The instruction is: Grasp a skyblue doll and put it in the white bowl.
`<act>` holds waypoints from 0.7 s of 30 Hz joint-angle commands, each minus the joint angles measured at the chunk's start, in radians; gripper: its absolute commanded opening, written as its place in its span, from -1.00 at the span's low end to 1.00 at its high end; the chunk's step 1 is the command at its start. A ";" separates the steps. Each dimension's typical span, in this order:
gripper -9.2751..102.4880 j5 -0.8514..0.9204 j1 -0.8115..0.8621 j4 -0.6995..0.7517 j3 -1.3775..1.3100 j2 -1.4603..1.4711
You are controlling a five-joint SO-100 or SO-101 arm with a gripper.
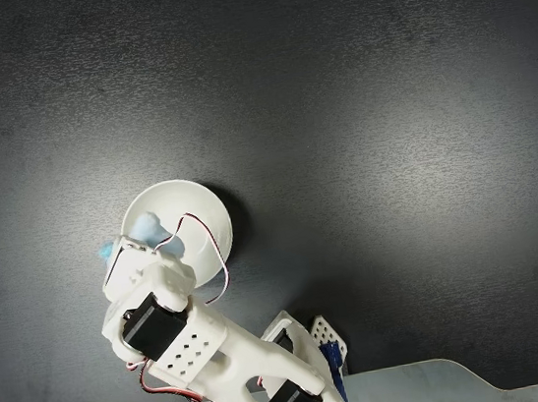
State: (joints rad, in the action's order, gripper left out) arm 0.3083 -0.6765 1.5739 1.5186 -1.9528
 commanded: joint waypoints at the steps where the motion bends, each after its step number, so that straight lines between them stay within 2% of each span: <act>1: -0.86 -0.012 0.003 -0.021 -0.061 0.035; 8: -0.86 -0.012 -0.006 -0.066 -0.023 0.126; 13: -0.86 -0.012 0.005 -0.215 0.235 0.103; 21: -0.86 -0.012 0.006 -0.341 0.509 -0.014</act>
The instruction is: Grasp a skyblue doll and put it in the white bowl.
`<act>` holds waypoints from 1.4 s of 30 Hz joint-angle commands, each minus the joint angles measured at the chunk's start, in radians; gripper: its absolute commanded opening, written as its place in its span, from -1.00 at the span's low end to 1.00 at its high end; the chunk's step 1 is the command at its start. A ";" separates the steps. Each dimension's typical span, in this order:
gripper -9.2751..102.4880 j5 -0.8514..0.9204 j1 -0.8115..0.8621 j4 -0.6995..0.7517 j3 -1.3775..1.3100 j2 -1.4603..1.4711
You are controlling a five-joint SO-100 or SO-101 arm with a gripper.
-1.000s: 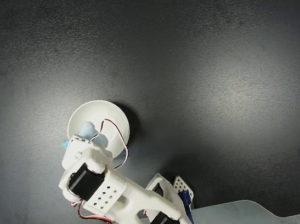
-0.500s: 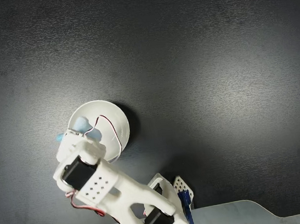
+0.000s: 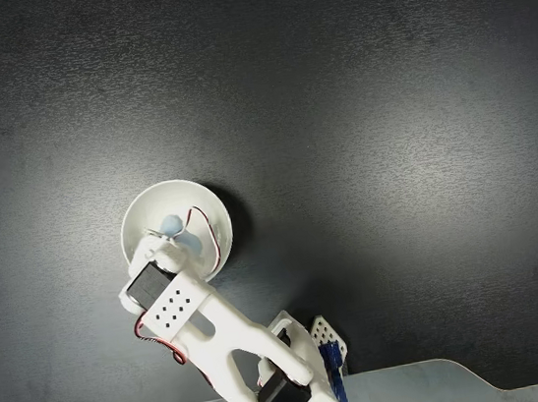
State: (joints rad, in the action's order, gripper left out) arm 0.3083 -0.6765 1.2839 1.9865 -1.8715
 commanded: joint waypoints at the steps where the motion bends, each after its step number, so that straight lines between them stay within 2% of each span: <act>1: -0.86 -0.012 0.011 -0.060 0.054 -0.095; 12: -0.86 -0.012 0.089 -0.161 0.046 -0.097; 23: -0.82 -0.009 0.086 -0.166 0.058 -0.097; 26: -0.68 -0.008 0.080 -0.166 0.058 -0.097; 35: -0.01 -0.009 0.089 -0.152 0.060 -0.097; 38: 0.10 -0.006 0.089 -0.150 0.061 -0.095; 42: 0.12 0.003 0.089 -0.150 0.061 -0.095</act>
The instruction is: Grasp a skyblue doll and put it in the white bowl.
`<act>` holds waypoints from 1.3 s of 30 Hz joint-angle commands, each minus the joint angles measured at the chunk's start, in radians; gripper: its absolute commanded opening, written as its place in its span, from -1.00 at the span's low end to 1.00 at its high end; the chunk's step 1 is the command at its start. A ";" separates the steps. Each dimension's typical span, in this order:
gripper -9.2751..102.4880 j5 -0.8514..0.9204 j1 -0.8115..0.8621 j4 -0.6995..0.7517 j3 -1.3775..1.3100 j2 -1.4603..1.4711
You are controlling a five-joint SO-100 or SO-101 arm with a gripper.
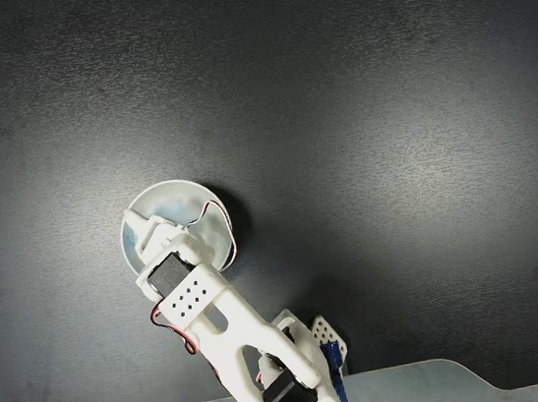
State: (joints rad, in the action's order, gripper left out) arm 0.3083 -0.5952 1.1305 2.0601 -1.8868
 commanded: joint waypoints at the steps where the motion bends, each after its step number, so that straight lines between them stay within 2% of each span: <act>1: 0.12 0.003 0.008 0.003 -0.012 -0.080; 8: 0.12 -0.003 0.041 0.005 -0.060 -0.133; 12: 0.11 -0.008 0.250 0.005 -0.213 -0.319; 16: 0.11 -0.002 0.413 0.006 -0.270 -0.344; 19: 0.11 -0.005 0.508 0.006 -0.245 -0.342; 23: 0.09 -0.006 0.548 0.008 -0.173 -0.356; 25: -0.01 -0.006 0.551 0.014 -0.144 -0.356; 27: -0.20 -0.006 0.551 0.037 -0.132 -0.357; 32: -0.90 -0.009 0.554 0.067 -0.143 -0.370; 36: -0.79 -0.011 0.627 0.066 -0.147 -0.437; 39: -0.85 -0.011 0.738 0.067 -0.147 -0.535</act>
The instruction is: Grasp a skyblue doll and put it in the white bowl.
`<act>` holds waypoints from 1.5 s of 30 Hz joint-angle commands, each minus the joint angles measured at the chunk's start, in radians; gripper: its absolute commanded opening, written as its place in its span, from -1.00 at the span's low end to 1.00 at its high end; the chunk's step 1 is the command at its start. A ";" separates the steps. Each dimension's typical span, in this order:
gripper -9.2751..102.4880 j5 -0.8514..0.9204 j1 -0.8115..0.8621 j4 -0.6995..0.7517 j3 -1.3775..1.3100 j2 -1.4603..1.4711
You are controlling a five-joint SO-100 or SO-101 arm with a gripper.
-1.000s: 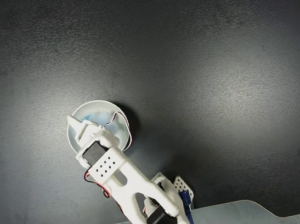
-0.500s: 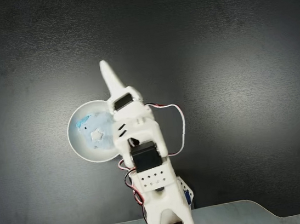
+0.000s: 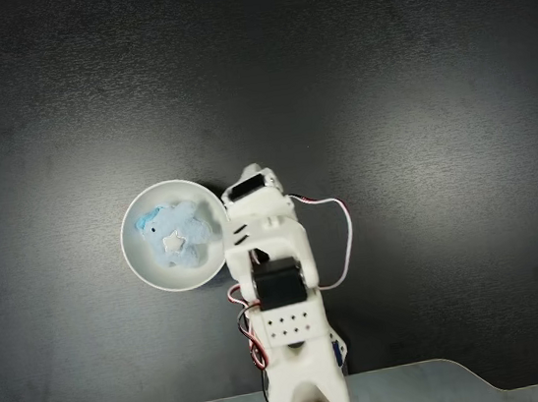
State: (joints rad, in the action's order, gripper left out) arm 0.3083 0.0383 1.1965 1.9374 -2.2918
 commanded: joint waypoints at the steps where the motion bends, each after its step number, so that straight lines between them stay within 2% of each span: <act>1: -0.87 -0.011 0.137 0.003 -0.023 -0.170; 4: -0.86 -0.020 0.179 0.005 -0.011 -0.328; 11: -0.86 -0.038 0.144 0.037 0.017 -0.663; 18: -0.86 -0.048 0.141 0.025 0.334 -0.917; 21: -0.86 -0.051 0.077 0.025 0.414 -1.037; 27: -0.86 -0.098 -0.069 0.025 0.437 -1.049; 36: -0.86 -0.290 -0.066 0.037 0.663 -1.049; 45: -0.86 -0.301 -0.066 0.037 0.942 -1.049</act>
State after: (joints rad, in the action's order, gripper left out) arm 0.0184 -0.0230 1.2364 2.8271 -3.3395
